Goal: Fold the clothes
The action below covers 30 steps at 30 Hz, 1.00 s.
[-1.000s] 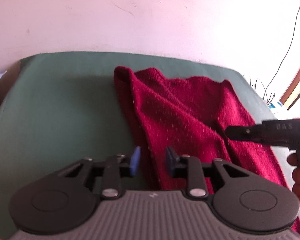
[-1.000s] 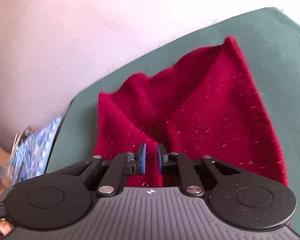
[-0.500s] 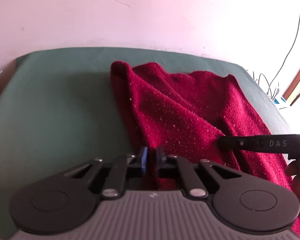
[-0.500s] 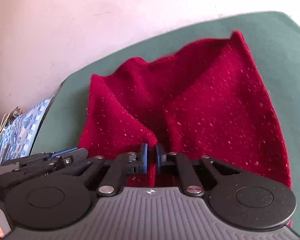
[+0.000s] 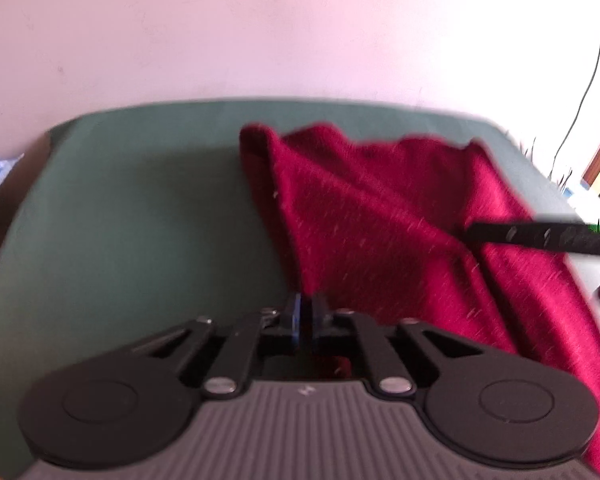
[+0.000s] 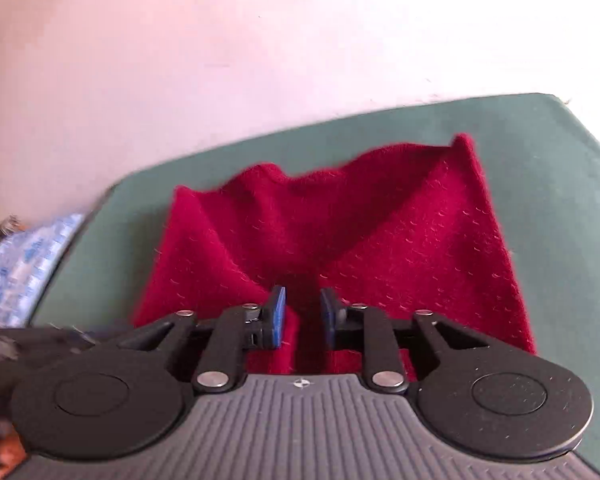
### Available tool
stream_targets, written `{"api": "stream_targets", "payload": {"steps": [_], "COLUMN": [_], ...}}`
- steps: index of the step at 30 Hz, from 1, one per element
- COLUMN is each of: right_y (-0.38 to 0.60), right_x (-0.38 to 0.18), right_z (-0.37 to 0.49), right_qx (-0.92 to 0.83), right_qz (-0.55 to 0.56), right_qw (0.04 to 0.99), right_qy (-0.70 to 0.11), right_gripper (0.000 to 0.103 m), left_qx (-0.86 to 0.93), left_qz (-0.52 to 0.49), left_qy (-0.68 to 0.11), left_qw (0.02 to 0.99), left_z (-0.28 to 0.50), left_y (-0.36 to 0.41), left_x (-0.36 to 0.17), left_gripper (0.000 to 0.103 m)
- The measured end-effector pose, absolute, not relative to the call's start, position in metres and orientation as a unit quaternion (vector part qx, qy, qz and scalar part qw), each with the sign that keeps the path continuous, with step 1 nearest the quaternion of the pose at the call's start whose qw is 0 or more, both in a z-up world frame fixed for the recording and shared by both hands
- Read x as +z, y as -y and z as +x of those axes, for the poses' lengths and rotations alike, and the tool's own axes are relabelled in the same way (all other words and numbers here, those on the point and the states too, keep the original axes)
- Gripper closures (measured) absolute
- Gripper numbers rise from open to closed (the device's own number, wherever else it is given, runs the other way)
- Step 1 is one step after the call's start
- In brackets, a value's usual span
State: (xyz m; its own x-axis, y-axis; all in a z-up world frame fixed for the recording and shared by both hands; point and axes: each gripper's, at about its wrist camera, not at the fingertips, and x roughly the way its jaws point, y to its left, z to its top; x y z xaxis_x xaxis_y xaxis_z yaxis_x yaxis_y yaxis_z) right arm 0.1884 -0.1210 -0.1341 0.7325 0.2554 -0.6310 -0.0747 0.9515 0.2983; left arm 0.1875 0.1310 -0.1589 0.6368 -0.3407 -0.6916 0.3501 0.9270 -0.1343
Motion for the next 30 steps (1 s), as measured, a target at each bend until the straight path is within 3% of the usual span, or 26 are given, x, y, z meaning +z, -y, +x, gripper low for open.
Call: {"api": "stream_targets", "payload": {"steps": [3,4,10,12,18,23,30], "right_y": [0.114,0.11,0.106,0.104,0.107,0.102,0.096], "right_x": [-0.142,-0.146,-0.152,-0.152,-0.151,-0.154,-0.153], "right_z": [0.195,0.2,0.204,0.205,0.205,0.204,0.202], "right_qx": [0.126,0.124,0.12,0.122,0.128,0.124,0.115], "right_qz": [0.129,0.122,0.107,0.097,0.088,0.087,0.073], "right_qw": [0.91,0.907,0.905,0.905,0.907,0.91,0.913], "right_qy": [-0.374,-0.384,-0.393,-0.395,-0.391,-0.387,-0.385], "right_gripper": [0.084,0.086,0.087,0.087,0.088,0.088,0.087], "left_qx": [-0.175,-0.174,-0.217,-0.203,-0.136,-0.119,-0.093], "left_qz": [-0.015,-0.019,-0.02,-0.007,0.009,0.009,0.03], "left_qy": [-0.36,-0.354,-0.352,-0.356,-0.349,-0.357,-0.355], "left_qw": [0.916,0.919,0.91,0.912,0.927,0.927,0.93], "left_z": [0.192,0.196,0.238,0.252,0.277,0.296,0.298], "left_y": [-0.144,-0.145,-0.116,-0.103,-0.099,-0.101,-0.087], "left_x": [-0.143,-0.137,-0.137,-0.146,-0.169,-0.174,-0.173], "left_gripper": [0.091,0.096,0.092,0.098,0.098,0.084,0.082]}}
